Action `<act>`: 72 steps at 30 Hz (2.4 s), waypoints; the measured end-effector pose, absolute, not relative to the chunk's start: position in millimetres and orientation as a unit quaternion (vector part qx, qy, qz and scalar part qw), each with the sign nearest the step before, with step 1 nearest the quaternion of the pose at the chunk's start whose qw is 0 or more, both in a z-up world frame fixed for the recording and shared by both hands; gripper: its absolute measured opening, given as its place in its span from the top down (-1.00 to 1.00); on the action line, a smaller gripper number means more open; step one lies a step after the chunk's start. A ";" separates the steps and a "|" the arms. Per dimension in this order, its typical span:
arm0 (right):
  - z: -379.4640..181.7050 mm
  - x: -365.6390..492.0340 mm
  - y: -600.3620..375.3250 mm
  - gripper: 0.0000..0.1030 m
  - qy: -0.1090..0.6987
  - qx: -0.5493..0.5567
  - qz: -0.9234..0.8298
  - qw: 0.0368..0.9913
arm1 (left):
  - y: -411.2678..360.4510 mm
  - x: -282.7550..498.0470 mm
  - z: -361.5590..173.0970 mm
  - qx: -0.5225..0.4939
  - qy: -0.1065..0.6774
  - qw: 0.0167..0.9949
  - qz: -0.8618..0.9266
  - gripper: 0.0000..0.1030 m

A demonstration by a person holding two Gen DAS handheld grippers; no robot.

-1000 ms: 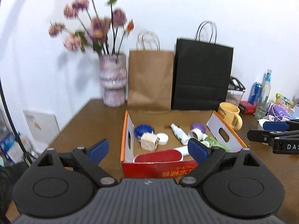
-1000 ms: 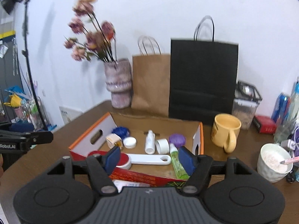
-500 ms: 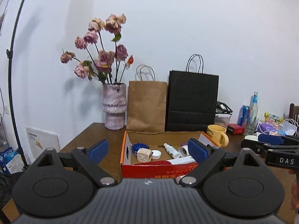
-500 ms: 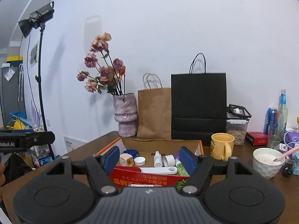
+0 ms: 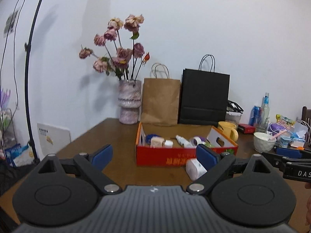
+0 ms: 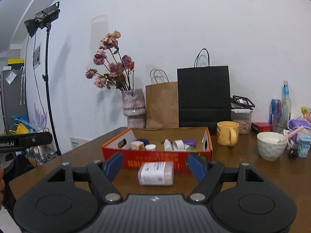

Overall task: Organize rigid objects
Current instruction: 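Withdraw both open tools up and back from the box, then move both tools toward the white labelled plastic container on the table, then grasp the white container with the right tool while the left tool grasps its other end, then lift and carry the white container with both tools over the box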

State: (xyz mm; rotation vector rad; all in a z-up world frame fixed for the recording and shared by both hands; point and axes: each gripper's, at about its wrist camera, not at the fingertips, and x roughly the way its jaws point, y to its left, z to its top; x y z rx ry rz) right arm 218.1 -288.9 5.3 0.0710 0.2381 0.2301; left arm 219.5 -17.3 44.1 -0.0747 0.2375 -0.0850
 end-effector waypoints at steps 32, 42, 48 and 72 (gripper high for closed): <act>-42.1 358.2 -284.3 -0.08 0.254 0.068 0.127 0.957 | -64.6 361.9 -12.2 -0.047 0.288 0.950 -0.115 -0.66; -52.5 414.5 -283.7 0.27 0.271 0.081 0.145 0.948 | -84.3 431.2 -28.8 -0.081 0.324 0.929 -0.159 -0.18; -61.4 427.5 -294.8 0.33 0.282 0.126 0.165 0.937 | -79.2 450.9 -42.1 -0.131 0.338 0.913 -0.188 -0.02; 3.5 311.0 -276.7 0.48 0.085 0.069 0.199 0.974 | -76.1 322.6 23.4 -0.098 0.126 0.966 -0.204 0.42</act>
